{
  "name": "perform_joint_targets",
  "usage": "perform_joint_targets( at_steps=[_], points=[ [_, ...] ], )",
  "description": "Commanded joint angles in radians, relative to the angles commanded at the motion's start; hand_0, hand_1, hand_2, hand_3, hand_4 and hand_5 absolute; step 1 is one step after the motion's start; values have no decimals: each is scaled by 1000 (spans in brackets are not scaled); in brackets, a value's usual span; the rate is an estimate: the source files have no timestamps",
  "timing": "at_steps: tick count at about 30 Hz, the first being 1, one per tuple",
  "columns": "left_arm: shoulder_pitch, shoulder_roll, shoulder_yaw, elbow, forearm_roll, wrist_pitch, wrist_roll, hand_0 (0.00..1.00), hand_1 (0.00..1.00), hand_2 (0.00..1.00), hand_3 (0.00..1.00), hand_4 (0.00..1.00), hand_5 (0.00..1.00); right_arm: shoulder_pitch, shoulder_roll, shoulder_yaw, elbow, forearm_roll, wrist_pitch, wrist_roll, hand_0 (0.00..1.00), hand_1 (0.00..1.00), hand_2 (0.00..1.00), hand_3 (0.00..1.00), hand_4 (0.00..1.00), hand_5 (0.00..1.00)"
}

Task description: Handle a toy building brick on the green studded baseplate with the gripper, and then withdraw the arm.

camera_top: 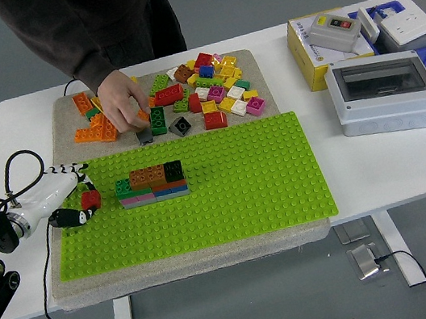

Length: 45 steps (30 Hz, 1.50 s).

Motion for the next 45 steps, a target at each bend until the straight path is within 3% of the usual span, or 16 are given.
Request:
perform_joint_targets(
  at_steps=[19, 24, 26, 30, 34, 45],
  points=[
    [2, 39, -42, -70, 11, -26, 28, 998, 998, 982, 605, 578, 222, -4, -1, 1, 0, 0, -1, -6, 637, 571, 586, 795, 679, 998],
    [2, 76, -27, -121, -60, -70, 73, 998, 998, 993, 607, 582, 222, -7, -4, 7, 0, 2, -1, -7, 637, 572, 586, 794, 679, 998],
    [4, 103, -6, -164, -117, -114, 116, 998, 998, 993, 607, 582, 222, -8, -8, 13, 0, 0, 0, -7, 637, 572, 586, 794, 679, 998],
    [6, 122, -4, -217, -194, -161, 166, 998, 998, 998, 617, 583, 219, -8, -14, 28, 0, -16, 0, -9, 637, 574, 570, 795, 680, 998],
    [14, 115, -39, -262, -243, -192, 200, 998, 998, 998, 617, 583, 219, -9, -17, 41, 0, -32, 0, -9, 637, 574, 570, 795, 680, 998],
    [54, 49, -140, -384, -237, -253, 265, 998, 998, 998, 612, 590, 230, -11, -20, 59, 0, -55, -3, -9, 638, 574, 561, 794, 681, 998]
  ],
)
